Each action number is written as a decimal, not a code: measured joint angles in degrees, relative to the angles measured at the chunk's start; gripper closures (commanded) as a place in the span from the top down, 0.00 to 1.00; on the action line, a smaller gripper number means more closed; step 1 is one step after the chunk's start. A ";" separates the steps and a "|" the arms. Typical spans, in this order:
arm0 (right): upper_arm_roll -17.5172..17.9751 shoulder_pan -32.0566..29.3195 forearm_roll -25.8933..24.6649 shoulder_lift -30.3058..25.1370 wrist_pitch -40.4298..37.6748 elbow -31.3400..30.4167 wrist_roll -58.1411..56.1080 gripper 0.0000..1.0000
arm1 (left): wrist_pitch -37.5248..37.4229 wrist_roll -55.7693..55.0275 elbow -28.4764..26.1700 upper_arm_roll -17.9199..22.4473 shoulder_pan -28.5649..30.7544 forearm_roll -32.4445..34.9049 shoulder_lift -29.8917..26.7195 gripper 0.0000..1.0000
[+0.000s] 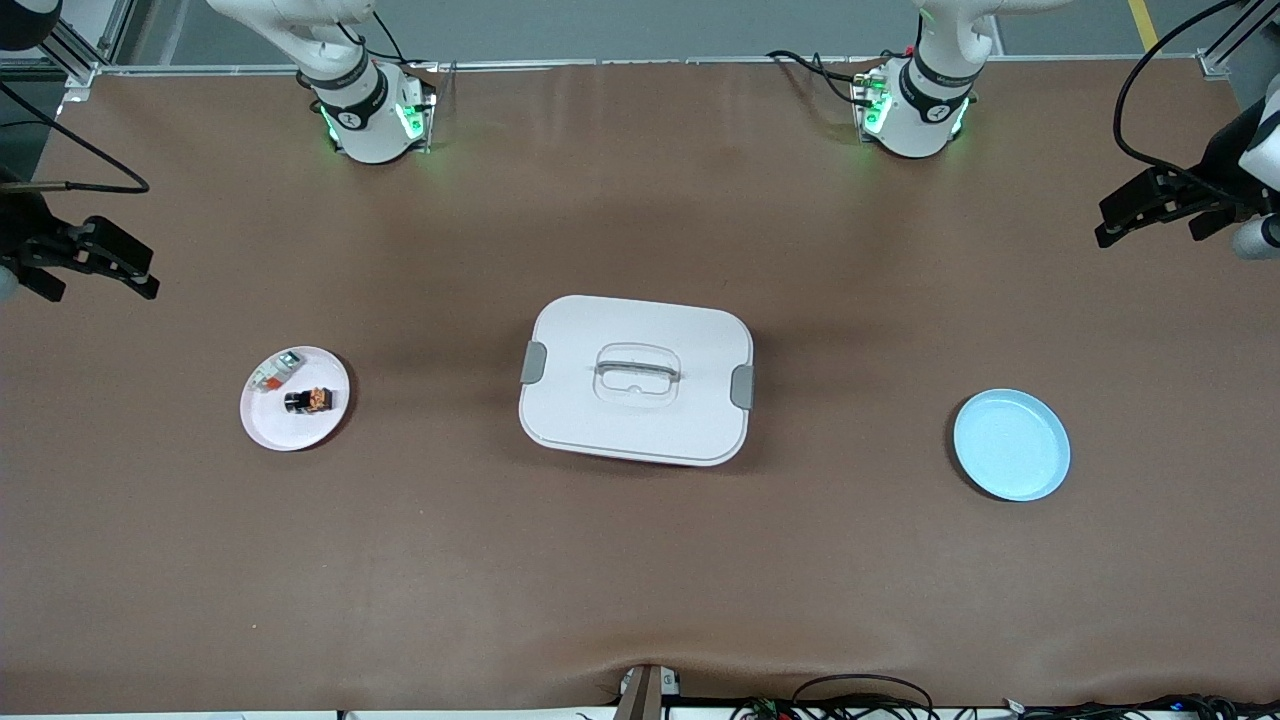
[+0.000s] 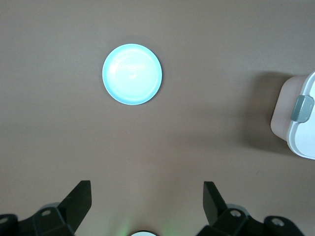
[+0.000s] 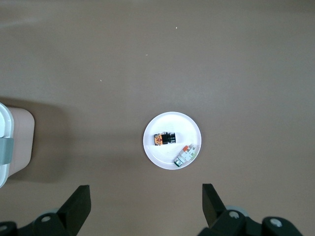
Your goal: Transfer orange switch to right arm and place
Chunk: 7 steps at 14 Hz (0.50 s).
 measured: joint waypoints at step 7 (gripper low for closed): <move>-0.08 -0.48 0.13 0.00 -0.02 1.07 0.07 1.00 | 0.12 2.01 0.06 -0.05 0.00 2.52 -0.02 1.00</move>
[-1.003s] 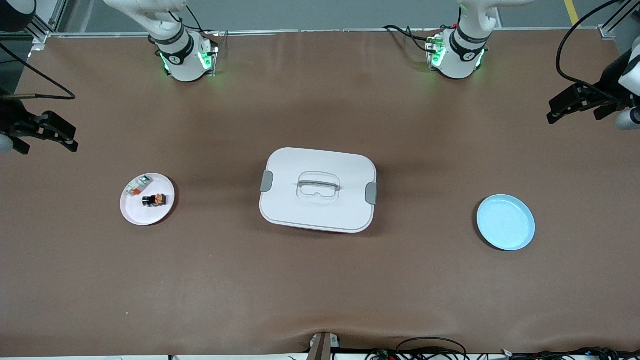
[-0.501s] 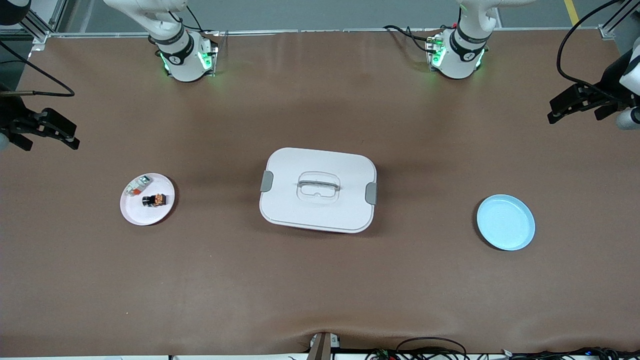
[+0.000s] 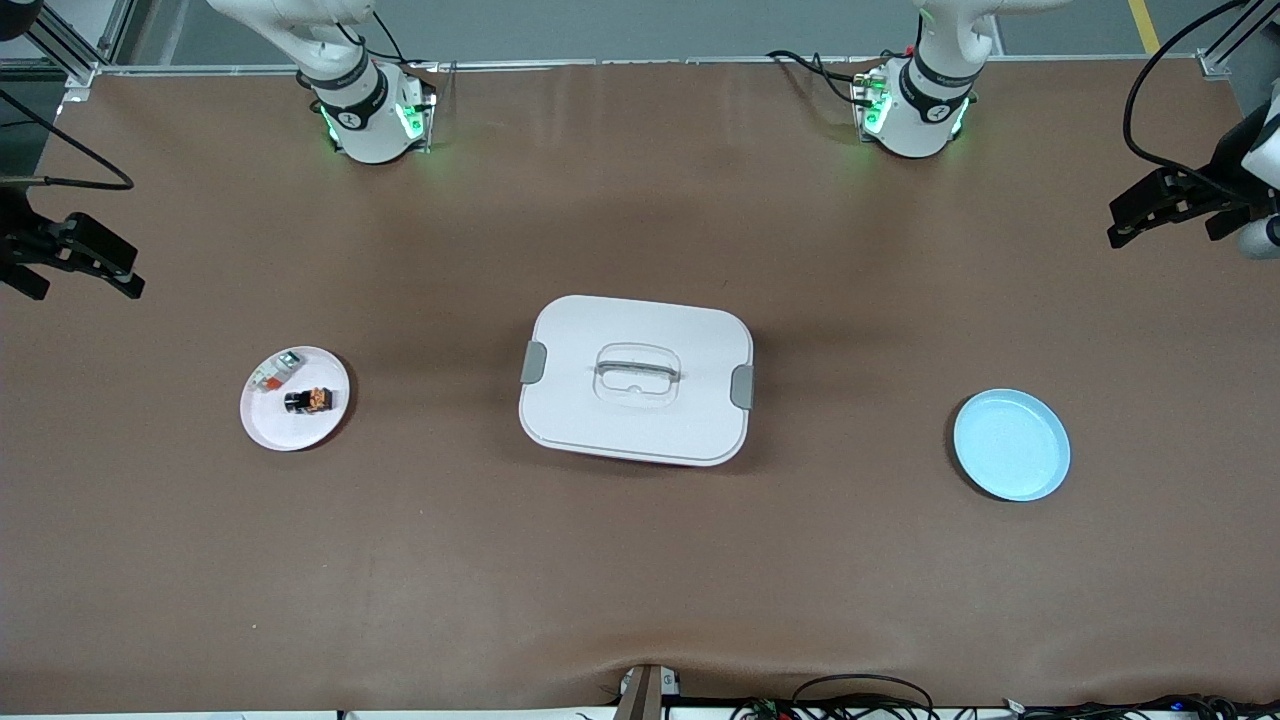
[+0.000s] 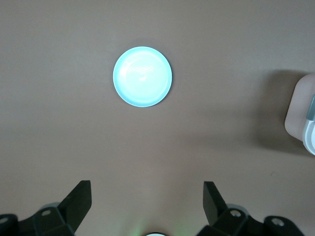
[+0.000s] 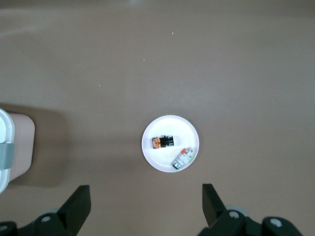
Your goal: Transfer orange switch to right arm and place
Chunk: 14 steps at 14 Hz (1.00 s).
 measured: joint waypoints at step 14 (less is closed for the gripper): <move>-0.04 -0.02 0.00 0.01 -0.02 0.41 -0.01 1.00 | 0.16 1.44 1.17 0.14 0.39 0.11 -0.11 1.00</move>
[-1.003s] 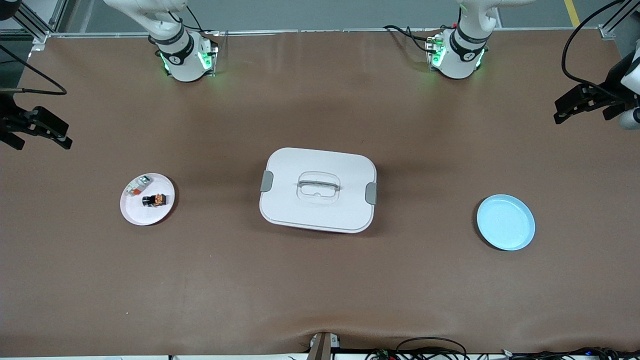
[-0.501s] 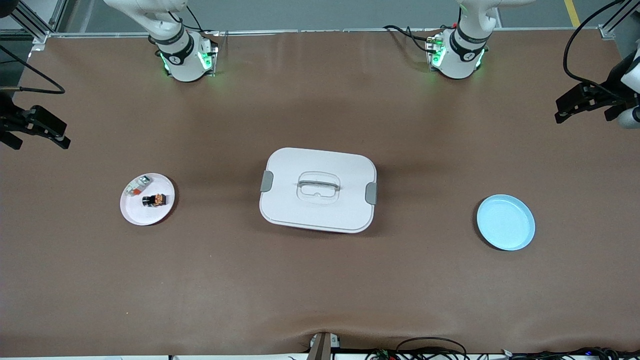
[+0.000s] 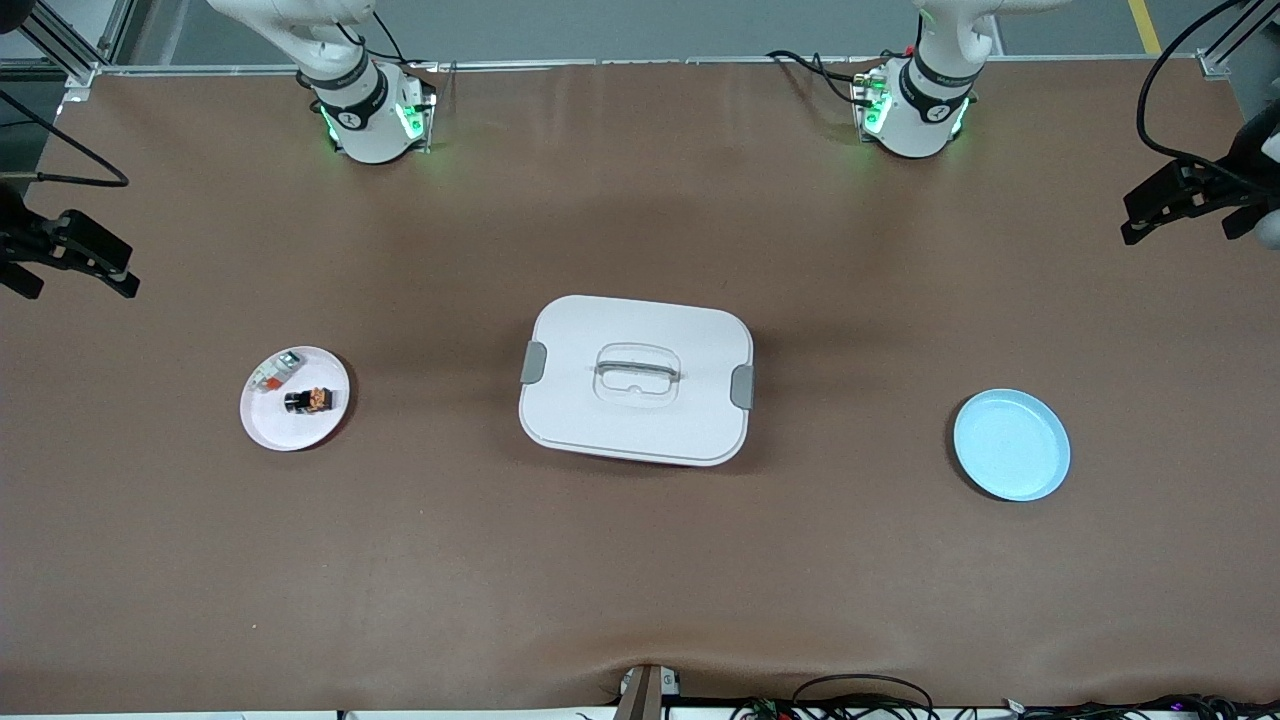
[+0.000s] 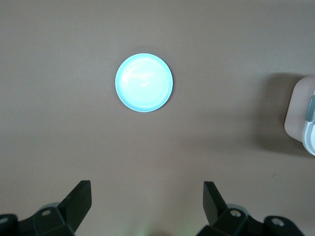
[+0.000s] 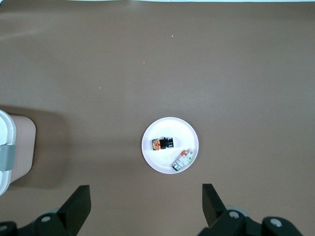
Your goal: Transfer orange switch to right arm and place
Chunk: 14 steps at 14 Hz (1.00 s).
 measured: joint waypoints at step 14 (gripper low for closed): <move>0.05 0.00 -0.02 0.01 -0.08 0.04 -0.02 1.00 | 0.44 0.07 -6.49 -0.48 -0.24 -4.14 -5.12 1.00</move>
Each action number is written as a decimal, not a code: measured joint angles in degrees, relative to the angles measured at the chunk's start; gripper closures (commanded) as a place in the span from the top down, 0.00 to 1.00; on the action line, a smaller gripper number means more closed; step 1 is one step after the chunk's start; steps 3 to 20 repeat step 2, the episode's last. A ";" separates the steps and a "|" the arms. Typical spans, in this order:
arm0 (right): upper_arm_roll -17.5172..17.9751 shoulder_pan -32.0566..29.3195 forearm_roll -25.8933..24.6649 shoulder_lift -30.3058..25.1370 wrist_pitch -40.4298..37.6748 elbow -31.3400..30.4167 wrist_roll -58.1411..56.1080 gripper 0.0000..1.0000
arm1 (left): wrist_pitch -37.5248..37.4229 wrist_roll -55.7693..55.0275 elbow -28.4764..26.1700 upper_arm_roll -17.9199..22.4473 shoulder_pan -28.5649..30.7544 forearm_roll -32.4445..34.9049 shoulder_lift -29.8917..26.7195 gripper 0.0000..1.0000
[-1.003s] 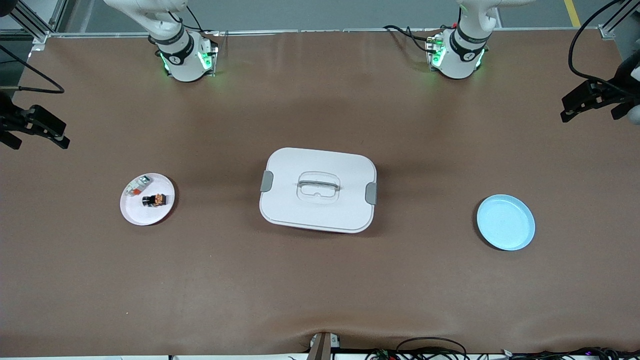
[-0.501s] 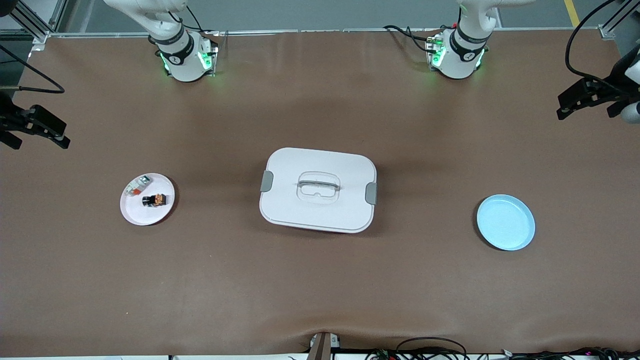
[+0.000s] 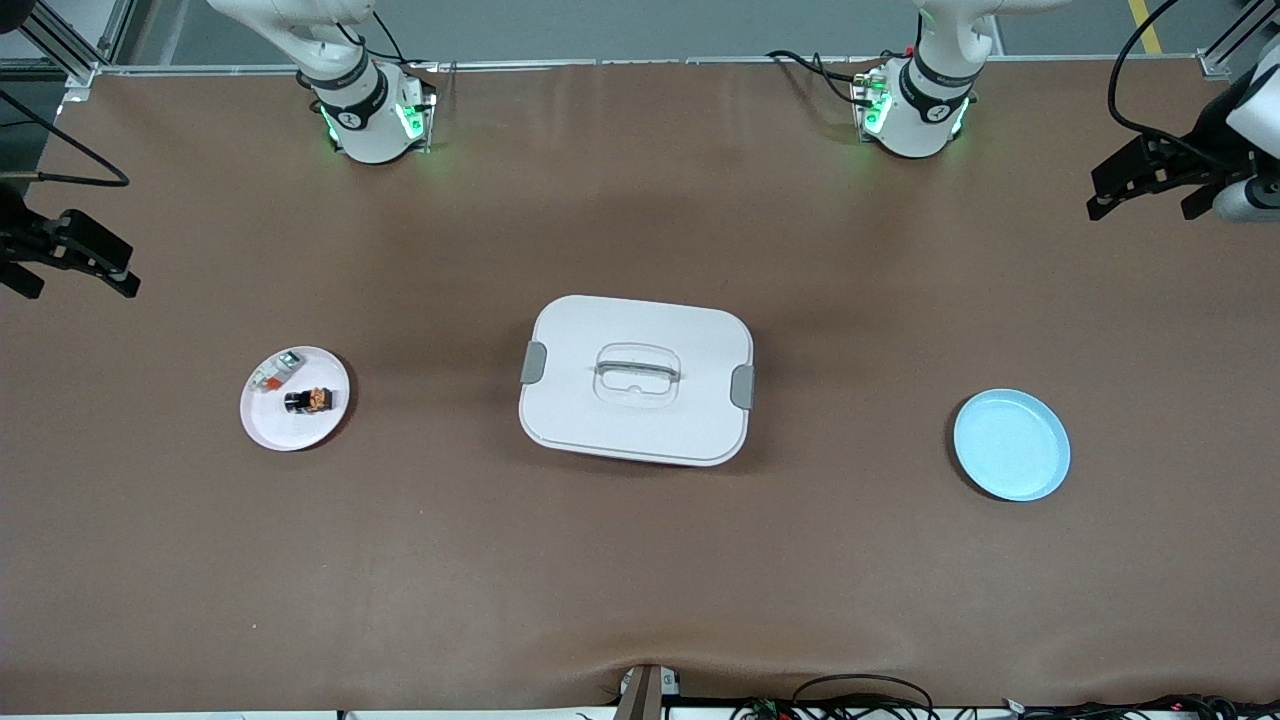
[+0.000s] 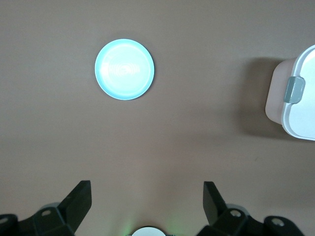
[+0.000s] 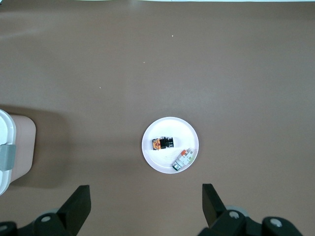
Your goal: Transfer orange switch to right arm and place
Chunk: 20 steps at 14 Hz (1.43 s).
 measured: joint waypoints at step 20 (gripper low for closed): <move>0.00 0.00 0.00 0.00 0.00 0.00 0.00 1.00 | 0.28 0.00 -0.15 0.00 0.00 -0.03 -0.43 1.00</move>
